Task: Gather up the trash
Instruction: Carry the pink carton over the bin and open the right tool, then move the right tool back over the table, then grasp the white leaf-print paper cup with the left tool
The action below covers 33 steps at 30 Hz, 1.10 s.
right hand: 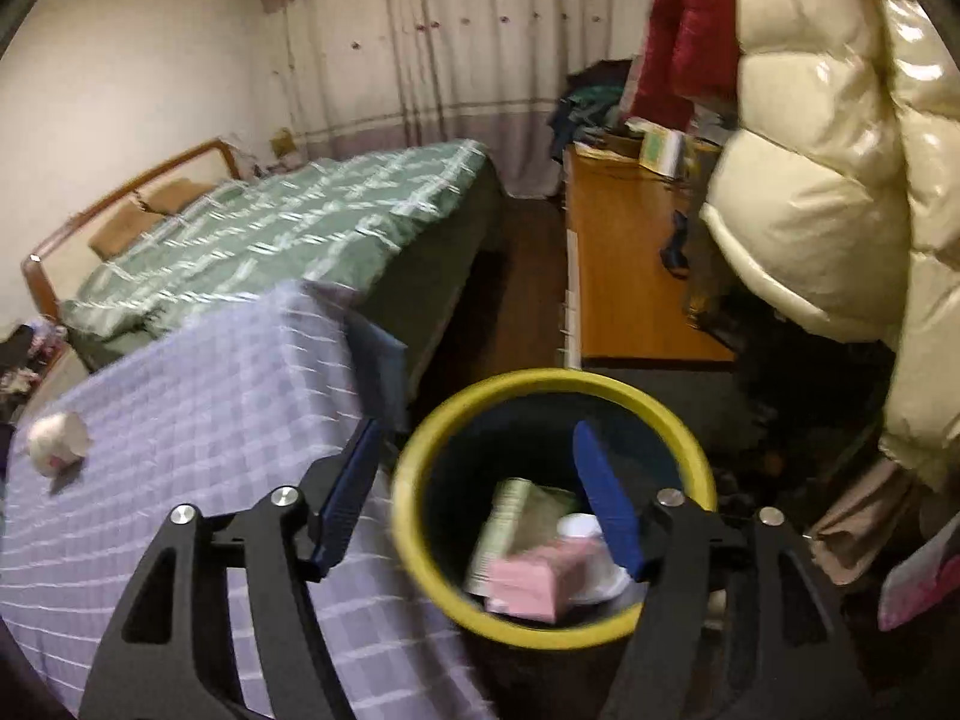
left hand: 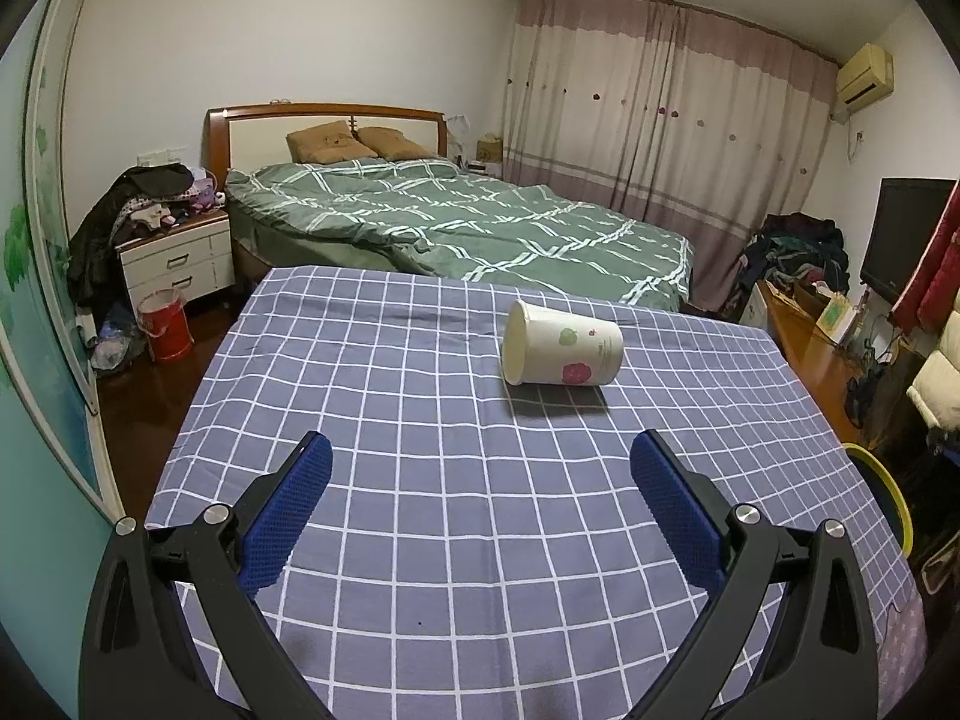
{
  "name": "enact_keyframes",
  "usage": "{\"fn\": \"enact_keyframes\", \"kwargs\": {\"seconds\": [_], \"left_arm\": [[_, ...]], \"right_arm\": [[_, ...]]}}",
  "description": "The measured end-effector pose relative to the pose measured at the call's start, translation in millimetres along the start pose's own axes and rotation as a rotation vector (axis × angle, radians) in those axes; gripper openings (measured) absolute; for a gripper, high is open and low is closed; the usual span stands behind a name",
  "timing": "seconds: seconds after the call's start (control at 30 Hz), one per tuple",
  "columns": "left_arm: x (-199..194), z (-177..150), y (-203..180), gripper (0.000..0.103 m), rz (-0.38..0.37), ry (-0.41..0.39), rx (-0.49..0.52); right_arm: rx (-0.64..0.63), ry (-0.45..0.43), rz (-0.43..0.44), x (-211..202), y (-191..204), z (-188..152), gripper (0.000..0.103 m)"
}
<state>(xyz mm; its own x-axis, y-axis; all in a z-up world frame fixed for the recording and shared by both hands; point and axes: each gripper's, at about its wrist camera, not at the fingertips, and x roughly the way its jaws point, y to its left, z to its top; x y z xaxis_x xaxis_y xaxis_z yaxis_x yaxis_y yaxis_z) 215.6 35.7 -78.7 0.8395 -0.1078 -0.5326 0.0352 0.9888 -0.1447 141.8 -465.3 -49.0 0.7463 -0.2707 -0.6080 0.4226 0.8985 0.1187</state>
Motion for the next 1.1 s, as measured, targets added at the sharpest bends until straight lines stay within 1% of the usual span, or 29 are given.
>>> {"fn": "enact_keyframes", "kwargs": {"seconds": [0.1,0.17,0.3,0.37,0.4,0.47,0.53,0.6,0.67,0.77,0.83,0.93,1.03,1.1], "left_arm": [[-1,-1,-4,0.098,-0.012,-0.003,0.013],[-1,-2,-6,0.098,-0.012,0.002,0.023],[1,-4,-11,0.098,-0.018,0.008,0.044],[3,-5,-17,0.098,-0.021,0.010,0.070],[6,-6,-21,0.098,-0.016,0.023,0.086],[17,-9,-30,0.098,-0.018,0.077,0.116],[26,-10,-41,0.098,-0.057,0.133,0.135],[35,-7,-54,0.098,-0.073,0.174,0.168],[47,-1,-66,0.098,-0.066,0.200,0.189],[69,15,-79,0.098,-0.072,0.216,0.174],[85,26,-89,0.098,-0.058,0.211,0.185],[116,40,-100,0.098,0.004,0.203,0.206],[140,49,-101,0.098,0.031,0.229,0.169],[154,54,-101,0.098,0.075,0.233,0.152]], "right_arm": [[-0.037,-0.037,0.077,-4,38,7,0.072],[-0.070,-0.059,0.152,-4,73,12,0.074],[-0.121,-0.088,0.276,4,128,12,0.074],[-0.145,-0.105,0.285,8,141,6,0.074],[-0.171,-0.090,0.284,13,148,-1,0.074],[-0.193,-0.048,0.301,22,150,-8,0.074],[-0.196,-0.010,0.309,29,150,-12,0.074],[-0.176,0.013,0.334,29,149,-14,0.074],[-0.163,0.008,0.361,24,151,-15,0.075],[-0.169,-0.005,0.380,17,151,-16,0.077],[-0.164,0.008,0.396,19,151,-17,0.077],[-0.166,0.013,0.406,18,151,-18,0.077],[-0.165,0.010,0.410,17,153,-19,0.077],[-0.166,0.010,0.411,16,153,-19,0.078]]}}
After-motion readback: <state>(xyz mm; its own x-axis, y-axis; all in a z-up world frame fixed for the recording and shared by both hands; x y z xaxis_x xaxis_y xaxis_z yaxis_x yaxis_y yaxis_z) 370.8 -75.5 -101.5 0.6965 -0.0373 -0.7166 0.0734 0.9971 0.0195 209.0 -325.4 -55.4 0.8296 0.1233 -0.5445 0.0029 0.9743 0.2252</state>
